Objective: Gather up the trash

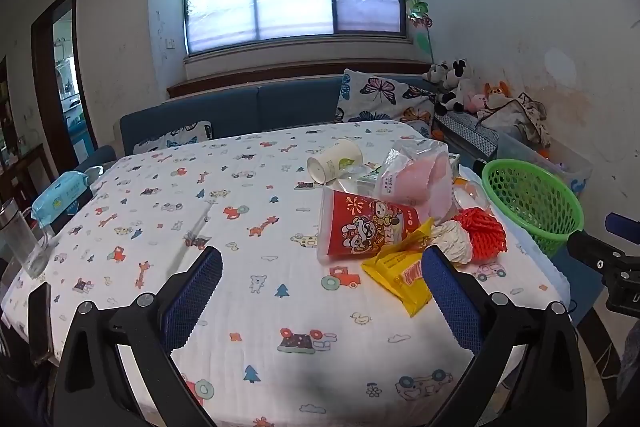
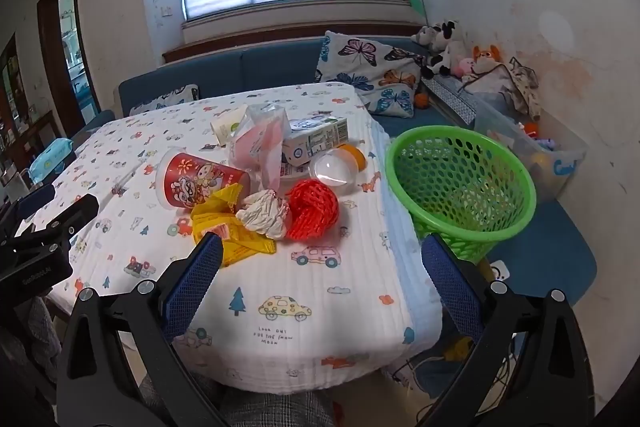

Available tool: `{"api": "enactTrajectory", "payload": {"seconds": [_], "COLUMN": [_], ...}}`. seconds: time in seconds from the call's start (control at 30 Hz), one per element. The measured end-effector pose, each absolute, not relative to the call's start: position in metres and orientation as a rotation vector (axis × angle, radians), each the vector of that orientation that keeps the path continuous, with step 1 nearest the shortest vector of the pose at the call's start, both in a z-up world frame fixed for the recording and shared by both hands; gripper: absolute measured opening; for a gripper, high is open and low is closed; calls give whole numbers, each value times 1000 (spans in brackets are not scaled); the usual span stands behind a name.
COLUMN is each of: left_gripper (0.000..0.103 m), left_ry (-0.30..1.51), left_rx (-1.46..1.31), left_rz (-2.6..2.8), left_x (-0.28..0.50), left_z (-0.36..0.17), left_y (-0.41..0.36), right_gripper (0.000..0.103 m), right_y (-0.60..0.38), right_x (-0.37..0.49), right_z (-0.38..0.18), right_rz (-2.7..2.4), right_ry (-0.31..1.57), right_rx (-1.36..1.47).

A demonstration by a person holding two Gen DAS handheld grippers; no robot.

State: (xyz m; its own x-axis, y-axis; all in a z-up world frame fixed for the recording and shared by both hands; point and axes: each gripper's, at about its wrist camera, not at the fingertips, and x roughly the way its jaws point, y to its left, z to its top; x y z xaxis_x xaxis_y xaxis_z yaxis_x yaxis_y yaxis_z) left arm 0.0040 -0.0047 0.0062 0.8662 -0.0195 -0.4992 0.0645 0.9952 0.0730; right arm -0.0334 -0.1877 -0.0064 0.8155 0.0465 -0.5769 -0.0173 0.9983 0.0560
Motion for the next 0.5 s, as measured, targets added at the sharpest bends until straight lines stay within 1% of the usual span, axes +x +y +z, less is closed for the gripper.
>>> {"api": "enactTrajectory", "payload": {"seconds": [0.5], "left_gripper": [97], "left_ry": [528], "left_rx": [69], "left_rz": [-41], "left_x": [3], "left_z": [-2], "left_y": [5], "right_gripper": [99], "right_y": [-185], "right_x": [-33], "right_z": [-7], "right_rz": [36], "right_ry": [618], "right_rx": [52]}}
